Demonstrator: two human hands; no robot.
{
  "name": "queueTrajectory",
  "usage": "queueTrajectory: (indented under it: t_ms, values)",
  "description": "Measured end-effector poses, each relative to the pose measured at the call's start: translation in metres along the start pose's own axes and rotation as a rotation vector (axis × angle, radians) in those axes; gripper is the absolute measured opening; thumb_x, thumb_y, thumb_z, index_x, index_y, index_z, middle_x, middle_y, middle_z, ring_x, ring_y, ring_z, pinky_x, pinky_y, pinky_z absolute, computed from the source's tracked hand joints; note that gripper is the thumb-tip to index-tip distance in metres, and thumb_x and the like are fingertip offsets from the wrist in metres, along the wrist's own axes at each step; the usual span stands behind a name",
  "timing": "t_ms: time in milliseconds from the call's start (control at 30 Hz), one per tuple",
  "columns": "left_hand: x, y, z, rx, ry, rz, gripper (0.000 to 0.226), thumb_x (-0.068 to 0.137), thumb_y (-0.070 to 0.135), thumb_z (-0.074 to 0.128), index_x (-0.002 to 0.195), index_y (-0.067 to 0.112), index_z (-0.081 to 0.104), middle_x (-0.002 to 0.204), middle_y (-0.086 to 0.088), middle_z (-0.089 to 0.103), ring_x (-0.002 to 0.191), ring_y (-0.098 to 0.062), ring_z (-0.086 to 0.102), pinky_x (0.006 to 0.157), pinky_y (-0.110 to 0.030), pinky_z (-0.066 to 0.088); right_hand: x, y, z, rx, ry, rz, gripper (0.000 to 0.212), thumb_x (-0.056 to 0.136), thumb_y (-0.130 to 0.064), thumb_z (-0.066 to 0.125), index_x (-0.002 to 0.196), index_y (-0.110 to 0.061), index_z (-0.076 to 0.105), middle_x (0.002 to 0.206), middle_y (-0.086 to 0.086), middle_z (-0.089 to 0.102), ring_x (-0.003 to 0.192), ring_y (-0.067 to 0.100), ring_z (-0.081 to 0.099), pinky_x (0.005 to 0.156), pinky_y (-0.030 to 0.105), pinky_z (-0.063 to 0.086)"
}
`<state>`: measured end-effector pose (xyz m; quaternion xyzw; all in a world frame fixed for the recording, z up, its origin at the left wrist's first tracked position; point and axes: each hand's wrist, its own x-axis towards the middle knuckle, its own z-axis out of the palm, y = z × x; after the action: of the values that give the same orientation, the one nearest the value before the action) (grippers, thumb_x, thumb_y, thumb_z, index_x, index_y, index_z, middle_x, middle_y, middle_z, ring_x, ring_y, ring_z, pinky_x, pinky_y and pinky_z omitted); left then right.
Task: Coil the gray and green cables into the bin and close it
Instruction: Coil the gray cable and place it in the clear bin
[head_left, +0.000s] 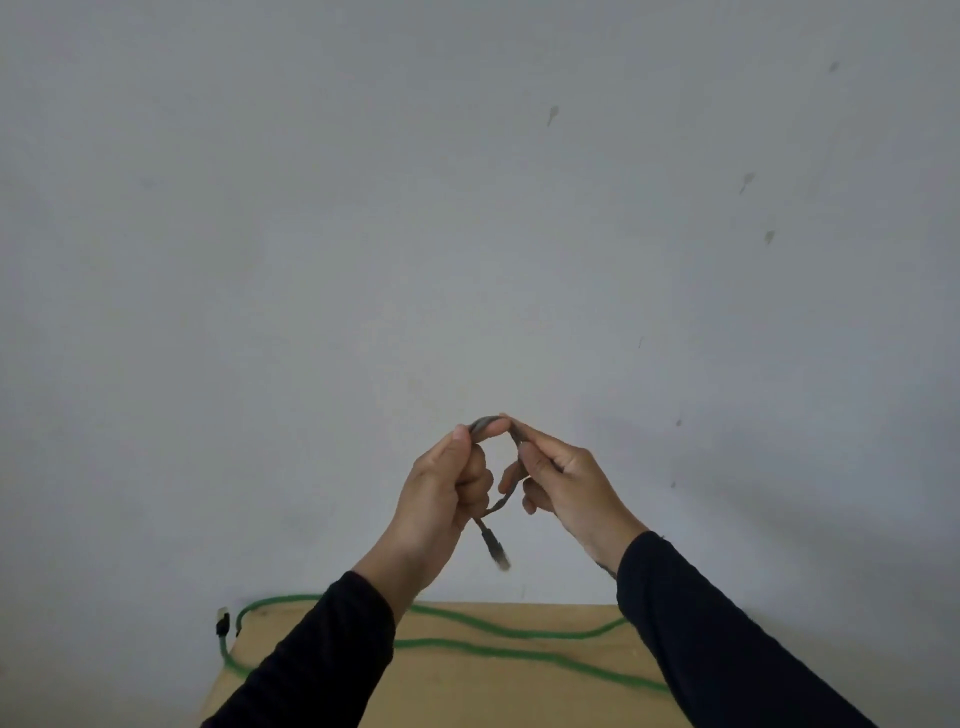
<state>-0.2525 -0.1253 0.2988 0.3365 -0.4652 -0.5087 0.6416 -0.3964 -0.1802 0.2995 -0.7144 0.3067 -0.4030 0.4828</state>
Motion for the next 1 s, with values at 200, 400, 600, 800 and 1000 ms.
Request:
queueTrajectory:
  t_ms: [200,400,600,800,1000]
  values:
    - [0.016,0.026,0.000,-0.369,0.037,0.088,0.038,0.100,0.031,0.031,0.121,0.013,0.057,0.056,0.008,0.022,0.046,-0.006,0.025,0.043,-0.015,0.027,-0.012,0.015,0.013,-0.407,-0.023,0.049,0.035,0.099,-0.030,0.036,0.132,-0.035,0.046,0.058,-0.008,0.054,0.050,0.000,0.042,0.056,0.009,0.037]
    - [0.042,0.053,-0.023,-0.126,0.274,0.299,0.035,0.102,0.028,0.025,0.132,0.026,0.044,0.054,0.011,0.036,0.048,-0.005,0.031,0.051,-0.016,0.033,-0.034,-0.001,0.029,-0.656,-0.279,0.054,0.035,0.098,-0.032,0.037,0.130,-0.024,0.050,0.064,-0.014,0.047,0.048,-0.003,0.045,0.060,0.015,0.039]
    - [0.015,0.021,-0.032,0.543,0.121,0.306,0.041,0.098,0.036,0.031,0.138,0.032,0.037,0.067,0.011,0.061,0.058,-0.004,0.048,0.055,-0.014,0.038,-0.023,-0.065,0.011,-0.817,-0.321,-0.142,0.022,0.092,-0.031,0.053,0.096,-0.016,0.068,0.062,-0.013,0.057,0.049,-0.004,0.047,0.051,0.010,0.034]
    - [-0.035,-0.014,0.002,0.453,-0.248,0.087,0.045,0.094,0.047,0.029,0.137,0.038,0.038,0.073,0.001,0.064,0.054,-0.012,0.047,0.052,-0.024,0.036,0.007,-0.110,-0.026,-0.628,-0.182,-0.145,0.004,0.080,-0.022,0.070,0.081,-0.019,0.073,0.081,-0.010,0.071,0.081,0.001,0.064,0.077,0.014,0.047]
    - [-0.046,-0.003,0.024,0.205,-0.300,0.155,0.041,0.095,0.039,0.028,0.129,0.038,0.051,0.055,0.007,0.044,0.050,-0.010,0.027,0.049,-0.019,0.029,0.011,-0.092,-0.036,-0.386,-0.044,-0.101,0.015,0.087,-0.021,0.062,0.089,-0.011,0.073,0.058,-0.017,0.062,0.048,0.000,0.051,0.049,0.010,0.038]
